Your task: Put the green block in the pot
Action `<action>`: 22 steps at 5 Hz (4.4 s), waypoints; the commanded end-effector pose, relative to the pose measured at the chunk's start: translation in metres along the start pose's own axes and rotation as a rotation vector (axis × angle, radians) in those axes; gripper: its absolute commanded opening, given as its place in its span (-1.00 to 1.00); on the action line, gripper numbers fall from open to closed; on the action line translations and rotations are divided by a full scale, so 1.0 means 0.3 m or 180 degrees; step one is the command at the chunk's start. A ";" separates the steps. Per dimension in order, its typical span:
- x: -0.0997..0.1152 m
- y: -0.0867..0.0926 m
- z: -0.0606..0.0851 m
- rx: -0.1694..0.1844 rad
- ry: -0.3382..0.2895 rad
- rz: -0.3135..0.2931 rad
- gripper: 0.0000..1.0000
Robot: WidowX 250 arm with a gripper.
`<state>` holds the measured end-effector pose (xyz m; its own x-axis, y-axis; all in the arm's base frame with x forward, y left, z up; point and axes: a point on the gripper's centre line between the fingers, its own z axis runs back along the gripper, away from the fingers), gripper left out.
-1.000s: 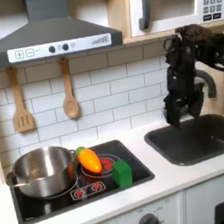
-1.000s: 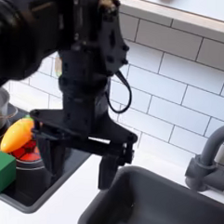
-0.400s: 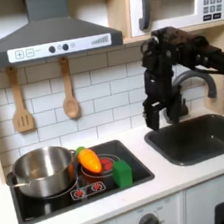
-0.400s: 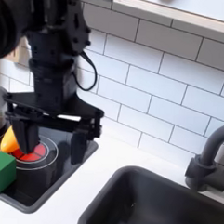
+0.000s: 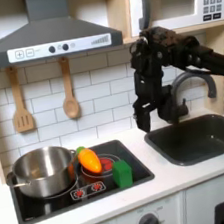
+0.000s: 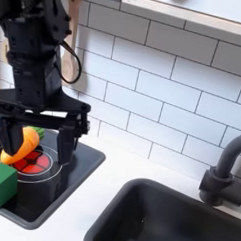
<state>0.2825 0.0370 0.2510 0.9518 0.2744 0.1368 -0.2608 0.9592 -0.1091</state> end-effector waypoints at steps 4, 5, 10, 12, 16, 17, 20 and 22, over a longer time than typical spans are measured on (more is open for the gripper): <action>0.074 0.145 -0.006 -0.0055 -0.0004 0.0037 1.00; 0.085 0.151 -0.016 -0.0134 -0.0001 -0.0010 1.00; 0.076 0.202 -0.107 0.0067 0.0141 -0.0195 1.00; 0.074 0.205 -0.125 0.0092 0.0177 -0.0223 1.00; 0.072 0.251 -0.150 0.0155 0.0206 -0.0135 1.00; 0.064 0.242 -0.149 0.0194 0.0169 -0.0175 1.00; 0.040 0.247 -0.213 0.0235 0.0321 -0.0181 1.00; 0.042 0.252 -0.226 0.0261 0.0344 -0.0163 1.00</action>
<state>0.2846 0.1074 0.1800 0.9749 0.2194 0.0378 -0.2186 0.9755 -0.0234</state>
